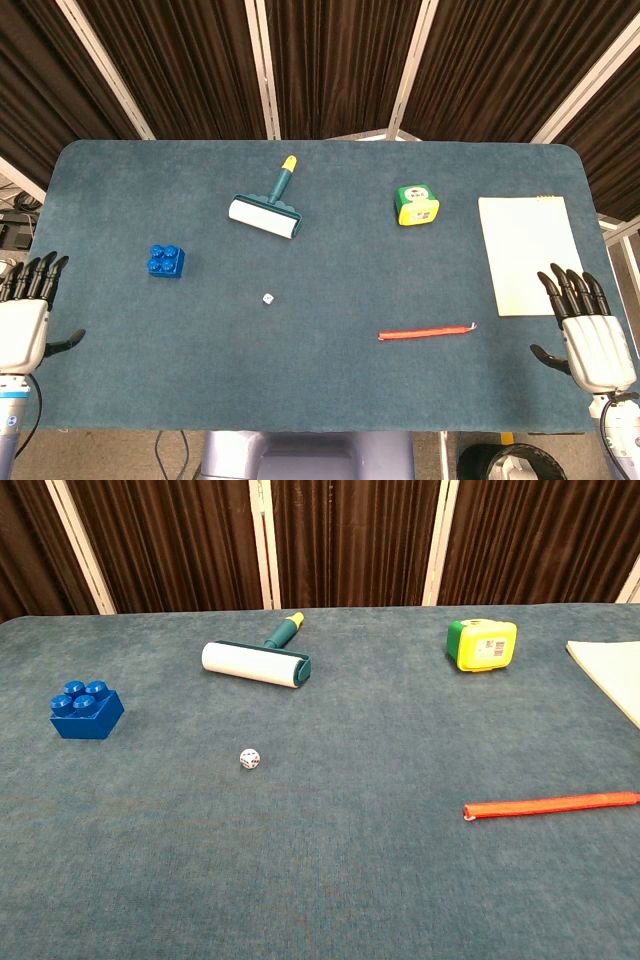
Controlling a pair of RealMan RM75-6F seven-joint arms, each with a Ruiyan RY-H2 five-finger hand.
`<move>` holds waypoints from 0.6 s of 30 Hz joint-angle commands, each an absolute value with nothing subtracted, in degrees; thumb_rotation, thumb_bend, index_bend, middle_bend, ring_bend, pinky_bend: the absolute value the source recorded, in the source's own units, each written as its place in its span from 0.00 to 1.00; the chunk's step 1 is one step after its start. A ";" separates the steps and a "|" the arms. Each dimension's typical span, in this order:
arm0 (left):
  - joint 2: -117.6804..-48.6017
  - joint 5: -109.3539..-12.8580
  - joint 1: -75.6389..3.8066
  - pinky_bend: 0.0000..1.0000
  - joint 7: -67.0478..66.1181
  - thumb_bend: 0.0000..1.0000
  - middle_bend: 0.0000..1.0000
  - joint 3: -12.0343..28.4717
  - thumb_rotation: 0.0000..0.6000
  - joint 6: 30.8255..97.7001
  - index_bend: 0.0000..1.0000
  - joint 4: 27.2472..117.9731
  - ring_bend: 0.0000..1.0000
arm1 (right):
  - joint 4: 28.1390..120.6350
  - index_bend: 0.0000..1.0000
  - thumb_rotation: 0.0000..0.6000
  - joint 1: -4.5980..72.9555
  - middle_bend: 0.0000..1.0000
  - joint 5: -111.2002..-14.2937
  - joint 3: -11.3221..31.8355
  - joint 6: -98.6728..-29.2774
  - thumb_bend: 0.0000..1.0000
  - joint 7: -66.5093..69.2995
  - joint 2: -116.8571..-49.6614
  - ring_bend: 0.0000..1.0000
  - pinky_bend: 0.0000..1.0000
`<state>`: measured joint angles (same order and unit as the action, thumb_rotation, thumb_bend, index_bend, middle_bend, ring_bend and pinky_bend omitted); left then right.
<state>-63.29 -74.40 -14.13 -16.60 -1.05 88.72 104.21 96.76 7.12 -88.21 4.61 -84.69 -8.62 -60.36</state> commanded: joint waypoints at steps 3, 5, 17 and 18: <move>-63.46 -74.91 -14.21 0.00 -15.72 0.00 0.00 -0.41 1.00 86.98 0.00 102.99 0.00 | 97.17 0.00 1.00 6.99 0.00 -87.95 4.50 -84.60 0.00 -8.74 -60.09 0.00 0.00; -63.56 -75.21 -14.39 0.00 -15.64 0.00 0.00 -0.33 1.00 86.28 0.00 102.78 0.00 | 97.30 0.00 1.00 6.92 0.00 -88.00 4.44 -84.67 0.00 -8.80 -60.00 0.00 0.00; -71.88 -70.72 -28.45 1.00 -22.19 0.76 0.96 4.35 1.00 63.90 0.01 103.36 0.95 | 98.24 0.00 1.00 6.91 0.00 -87.28 4.49 -84.20 0.00 -8.85 -59.21 0.00 0.00; -72.93 -69.09 -30.05 1.00 -22.70 0.77 0.97 4.89 1.00 61.20 0.02 103.25 0.96 | 98.14 0.00 1.00 6.94 0.00 -87.05 4.58 -84.11 0.00 -8.69 -59.22 0.00 0.00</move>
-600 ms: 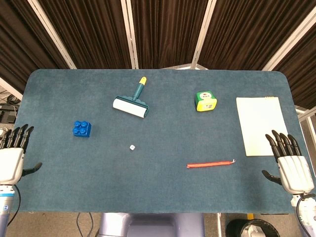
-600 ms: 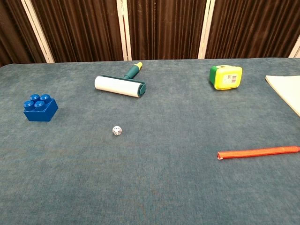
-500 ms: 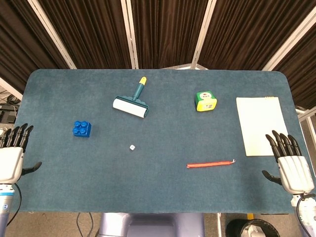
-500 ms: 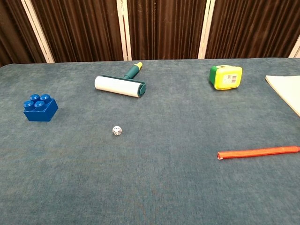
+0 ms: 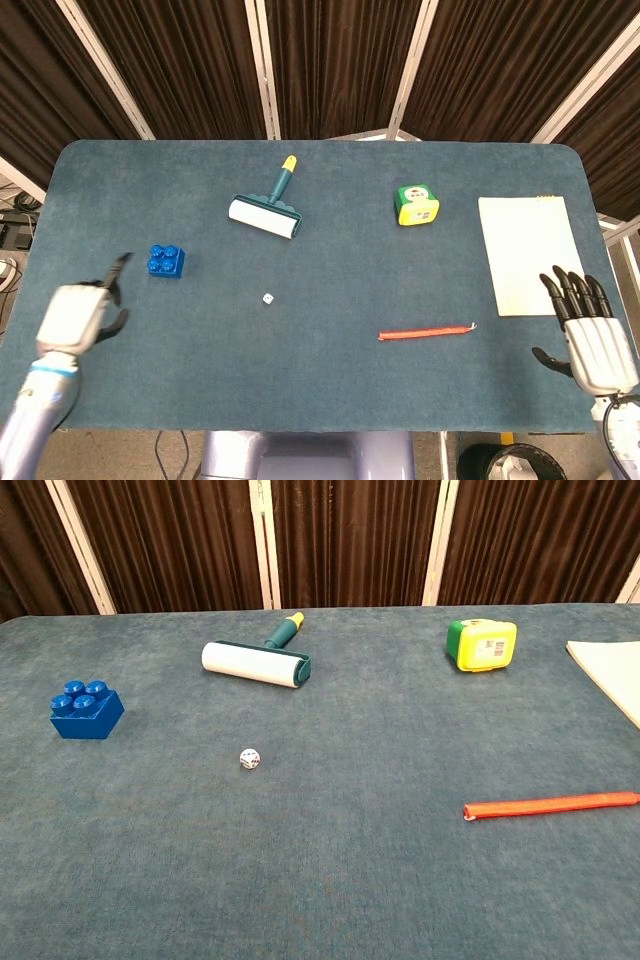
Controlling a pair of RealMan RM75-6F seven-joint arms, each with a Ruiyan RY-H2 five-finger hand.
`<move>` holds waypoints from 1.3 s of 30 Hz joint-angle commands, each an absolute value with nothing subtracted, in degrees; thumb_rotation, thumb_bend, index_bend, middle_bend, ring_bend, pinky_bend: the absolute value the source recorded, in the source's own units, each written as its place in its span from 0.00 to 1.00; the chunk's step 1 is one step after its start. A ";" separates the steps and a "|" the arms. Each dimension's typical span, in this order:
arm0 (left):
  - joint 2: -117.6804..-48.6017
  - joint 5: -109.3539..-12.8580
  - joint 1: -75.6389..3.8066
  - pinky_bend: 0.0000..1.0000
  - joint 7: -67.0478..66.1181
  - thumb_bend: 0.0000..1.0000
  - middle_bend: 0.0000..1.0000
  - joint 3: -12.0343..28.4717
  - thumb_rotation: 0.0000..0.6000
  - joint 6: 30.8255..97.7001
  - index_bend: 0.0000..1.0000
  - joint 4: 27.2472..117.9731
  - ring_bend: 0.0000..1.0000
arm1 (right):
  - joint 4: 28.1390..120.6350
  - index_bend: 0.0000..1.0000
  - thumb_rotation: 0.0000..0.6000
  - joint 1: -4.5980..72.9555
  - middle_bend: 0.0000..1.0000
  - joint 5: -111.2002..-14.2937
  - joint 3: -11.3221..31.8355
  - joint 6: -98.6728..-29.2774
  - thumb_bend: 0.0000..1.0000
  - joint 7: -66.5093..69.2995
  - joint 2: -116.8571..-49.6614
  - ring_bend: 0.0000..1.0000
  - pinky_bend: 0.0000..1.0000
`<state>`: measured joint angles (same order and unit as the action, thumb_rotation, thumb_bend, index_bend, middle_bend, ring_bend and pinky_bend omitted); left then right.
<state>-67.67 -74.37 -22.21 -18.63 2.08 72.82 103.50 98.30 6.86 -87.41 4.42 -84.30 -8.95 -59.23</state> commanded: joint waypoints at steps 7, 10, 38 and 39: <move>-80.76 -56.12 -39.25 1.00 -32.75 0.77 0.97 7.07 1.00 51.20 0.02 100.68 0.96 | 97.44 0.00 1.00 7.10 0.00 -85.40 5.06 -83.44 0.00 -8.75 -59.35 0.00 0.00; -83.11 -52.14 -41.36 1.00 -34.75 0.77 0.97 7.05 1.00 49.39 0.03 99.54 0.96 | 97.27 0.00 1.00 7.20 0.00 -84.86 5.06 -82.95 0.00 -8.95 -59.49 0.00 0.00; -89.04 -44.13 -46.04 1.00 -35.52 0.77 0.97 2.36 1.00 50.62 0.14 95.01 0.95 | 97.28 0.00 1.00 8.17 0.00 -83.22 5.08 -80.88 0.00 -10.66 -60.08 0.00 0.00; -89.14 -44.39 -46.02 1.00 -35.64 0.77 0.97 2.19 1.00 50.96 0.15 94.90 0.95 | 97.30 0.00 1.00 8.19 0.00 -83.19 5.08 -80.85 0.00 -10.67 -60.10 0.00 0.00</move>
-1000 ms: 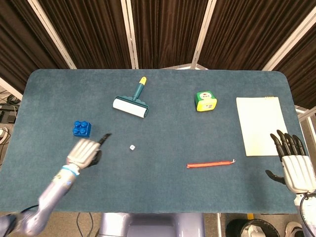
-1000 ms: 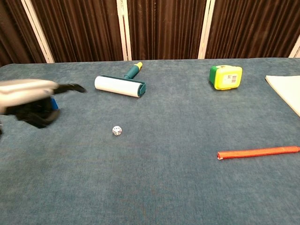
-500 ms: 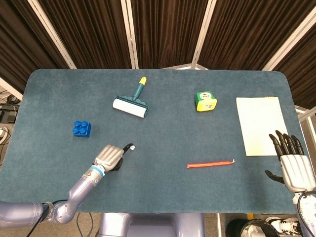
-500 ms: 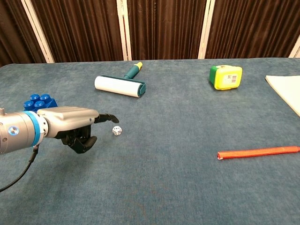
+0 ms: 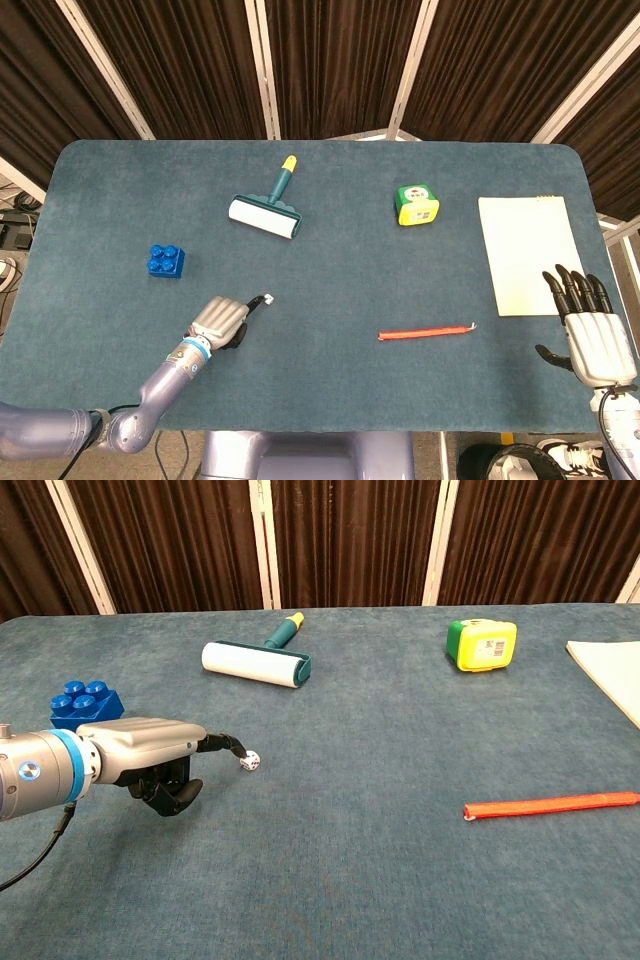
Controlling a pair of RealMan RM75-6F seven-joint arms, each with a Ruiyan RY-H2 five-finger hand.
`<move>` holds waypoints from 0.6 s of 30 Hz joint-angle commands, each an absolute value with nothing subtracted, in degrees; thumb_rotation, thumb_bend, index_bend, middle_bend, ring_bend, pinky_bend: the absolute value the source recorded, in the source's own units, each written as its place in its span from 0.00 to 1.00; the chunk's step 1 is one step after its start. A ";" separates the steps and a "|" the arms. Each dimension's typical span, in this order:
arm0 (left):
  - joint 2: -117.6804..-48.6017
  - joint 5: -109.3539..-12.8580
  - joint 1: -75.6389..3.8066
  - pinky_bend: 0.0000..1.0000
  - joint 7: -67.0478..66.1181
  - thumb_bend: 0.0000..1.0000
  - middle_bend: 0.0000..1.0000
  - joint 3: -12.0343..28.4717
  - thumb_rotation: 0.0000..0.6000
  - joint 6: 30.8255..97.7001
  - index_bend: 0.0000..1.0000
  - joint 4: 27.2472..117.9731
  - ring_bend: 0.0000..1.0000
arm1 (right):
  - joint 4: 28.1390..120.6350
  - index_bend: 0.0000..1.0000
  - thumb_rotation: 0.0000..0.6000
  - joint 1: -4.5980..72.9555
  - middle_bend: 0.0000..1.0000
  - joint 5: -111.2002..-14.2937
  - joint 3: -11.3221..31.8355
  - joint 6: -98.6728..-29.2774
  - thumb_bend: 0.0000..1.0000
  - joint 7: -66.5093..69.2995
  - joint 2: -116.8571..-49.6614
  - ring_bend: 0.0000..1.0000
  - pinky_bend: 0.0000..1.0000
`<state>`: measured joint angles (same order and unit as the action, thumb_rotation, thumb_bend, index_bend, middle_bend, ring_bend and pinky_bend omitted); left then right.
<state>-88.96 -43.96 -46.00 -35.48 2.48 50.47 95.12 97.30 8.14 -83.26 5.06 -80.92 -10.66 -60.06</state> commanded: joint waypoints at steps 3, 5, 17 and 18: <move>-89.25 -44.30 -45.83 1.00 -35.20 0.77 0.97 1.67 1.00 51.08 0.16 95.30 0.95 | 97.21 0.00 1.00 8.26 0.00 -83.02 5.04 -80.60 0.00 -10.63 -60.12 0.00 0.00; -89.02 -44.37 -45.74 1.00 -35.30 0.77 0.97 1.31 1.00 51.32 0.16 95.53 0.95 | 97.17 0.00 1.00 8.28 0.00 -82.99 5.06 -80.59 0.00 -10.62 -60.15 0.00 0.00; -83.69 -51.80 -41.72 1.00 -32.22 0.77 0.96 -2.51 1.00 56.30 0.16 101.65 0.95 | 97.48 0.00 1.00 8.27 0.00 -83.68 4.79 -80.94 0.00 -11.06 -60.21 0.00 0.00; -82.84 -53.11 -41.17 1.00 -31.45 0.77 0.96 -2.70 1.00 56.98 0.16 102.50 0.95 | 97.53 0.00 1.00 8.27 0.00 -83.76 4.74 -80.95 0.00 -11.11 -60.21 0.00 0.00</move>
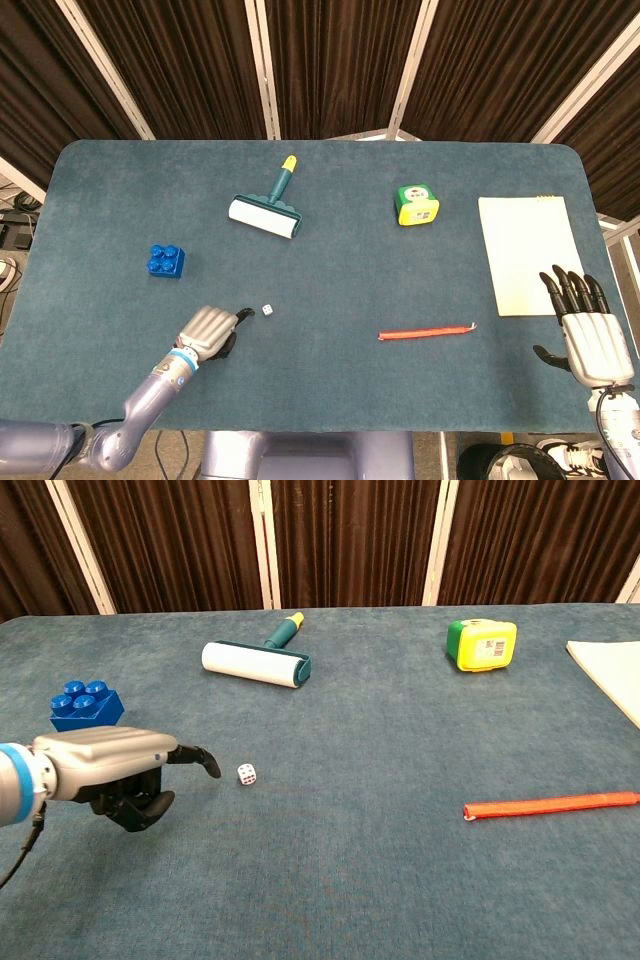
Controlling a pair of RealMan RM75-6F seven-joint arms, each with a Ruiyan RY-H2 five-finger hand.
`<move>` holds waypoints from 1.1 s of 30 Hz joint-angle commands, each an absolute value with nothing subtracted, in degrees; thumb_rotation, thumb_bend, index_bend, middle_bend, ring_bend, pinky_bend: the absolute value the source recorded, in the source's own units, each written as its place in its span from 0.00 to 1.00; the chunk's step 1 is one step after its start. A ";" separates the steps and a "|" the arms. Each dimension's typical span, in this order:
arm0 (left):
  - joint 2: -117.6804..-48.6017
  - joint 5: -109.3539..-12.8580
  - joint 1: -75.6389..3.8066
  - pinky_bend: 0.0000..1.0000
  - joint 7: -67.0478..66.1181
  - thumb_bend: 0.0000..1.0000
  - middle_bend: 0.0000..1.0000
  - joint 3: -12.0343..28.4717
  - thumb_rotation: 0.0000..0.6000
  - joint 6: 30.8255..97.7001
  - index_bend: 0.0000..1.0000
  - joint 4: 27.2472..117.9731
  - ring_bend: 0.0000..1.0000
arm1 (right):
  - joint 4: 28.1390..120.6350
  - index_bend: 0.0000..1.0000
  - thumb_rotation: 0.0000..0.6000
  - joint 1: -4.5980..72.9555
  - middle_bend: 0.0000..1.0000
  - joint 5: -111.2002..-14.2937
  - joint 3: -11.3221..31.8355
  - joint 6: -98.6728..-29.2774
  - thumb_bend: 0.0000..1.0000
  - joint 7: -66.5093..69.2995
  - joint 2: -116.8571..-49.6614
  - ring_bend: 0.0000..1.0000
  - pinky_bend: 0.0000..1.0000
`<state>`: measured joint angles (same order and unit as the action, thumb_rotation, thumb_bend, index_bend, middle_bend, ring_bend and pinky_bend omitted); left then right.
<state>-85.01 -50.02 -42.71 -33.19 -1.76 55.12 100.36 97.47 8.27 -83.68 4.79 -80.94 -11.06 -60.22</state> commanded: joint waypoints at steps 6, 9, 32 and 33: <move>-80.87 -58.82 -39.61 1.00 -27.70 0.77 0.96 -1.94 1.00 59.50 0.16 103.67 0.94 | 97.67 0.00 1.00 8.38 0.00 -83.90 4.63 -80.78 0.00 -11.24 -60.23 0.00 0.00; -81.28 -59.25 -39.96 1.00 -26.69 0.77 0.95 -1.09 1.00 58.71 0.14 102.74 0.93 | 97.74 0.00 1.00 8.43 0.00 -83.99 4.61 -80.76 0.00 -11.33 -60.24 0.00 0.00; -69.31 -65.68 -23.22 0.00 -20.25 0.00 0.00 2.33 1.00 86.82 0.00 103.48 0.00 | 97.81 0.00 1.00 8.14 0.00 -84.81 4.39 -81.37 0.00 -9.49 -59.55 0.00 0.00; -68.32 -65.68 -22.24 0.00 -19.68 0.00 0.00 1.82 1.00 87.27 0.00 104.10 0.00 | 97.79 0.00 1.00 8.20 0.00 -84.82 4.40 -81.30 0.00 -9.47 -59.57 0.00 0.00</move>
